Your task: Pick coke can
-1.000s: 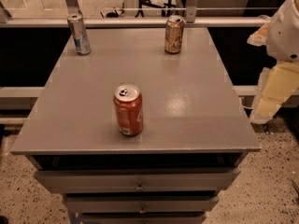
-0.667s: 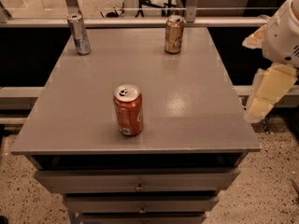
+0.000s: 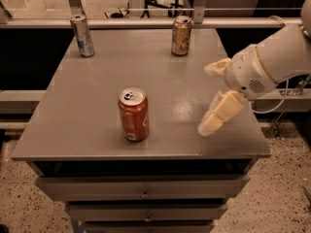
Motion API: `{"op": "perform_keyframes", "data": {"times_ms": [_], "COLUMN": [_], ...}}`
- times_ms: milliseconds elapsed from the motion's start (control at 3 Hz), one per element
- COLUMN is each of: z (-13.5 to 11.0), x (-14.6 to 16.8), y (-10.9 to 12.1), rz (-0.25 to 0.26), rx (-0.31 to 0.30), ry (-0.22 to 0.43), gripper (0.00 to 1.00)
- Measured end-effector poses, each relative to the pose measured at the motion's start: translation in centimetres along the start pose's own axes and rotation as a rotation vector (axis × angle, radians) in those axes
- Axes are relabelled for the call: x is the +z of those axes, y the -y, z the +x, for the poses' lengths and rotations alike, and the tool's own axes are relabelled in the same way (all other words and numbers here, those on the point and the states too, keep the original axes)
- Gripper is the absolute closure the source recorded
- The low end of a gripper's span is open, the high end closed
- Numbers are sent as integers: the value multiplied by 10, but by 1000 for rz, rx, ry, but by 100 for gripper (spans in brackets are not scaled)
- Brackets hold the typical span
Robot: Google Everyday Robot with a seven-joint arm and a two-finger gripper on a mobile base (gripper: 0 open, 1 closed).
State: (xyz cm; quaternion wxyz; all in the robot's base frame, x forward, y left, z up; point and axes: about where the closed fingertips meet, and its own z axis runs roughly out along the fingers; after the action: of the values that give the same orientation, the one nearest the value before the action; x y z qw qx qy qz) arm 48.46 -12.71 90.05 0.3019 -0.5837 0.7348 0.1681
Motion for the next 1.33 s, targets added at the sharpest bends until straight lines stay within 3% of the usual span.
{"op": "perform_keyframes", "data": {"times_ms": [333,667,1000,1333], "z": [-41,-90,-116,-129], "x": [29,60,83,116], "y": [-7,-37,-62,-87], "rz": [-43,-101,-145,-187], "rx": [-4,-29,-46,-46], "ry": [180,362,460,526], "gripper": [0,0,0,23]}}
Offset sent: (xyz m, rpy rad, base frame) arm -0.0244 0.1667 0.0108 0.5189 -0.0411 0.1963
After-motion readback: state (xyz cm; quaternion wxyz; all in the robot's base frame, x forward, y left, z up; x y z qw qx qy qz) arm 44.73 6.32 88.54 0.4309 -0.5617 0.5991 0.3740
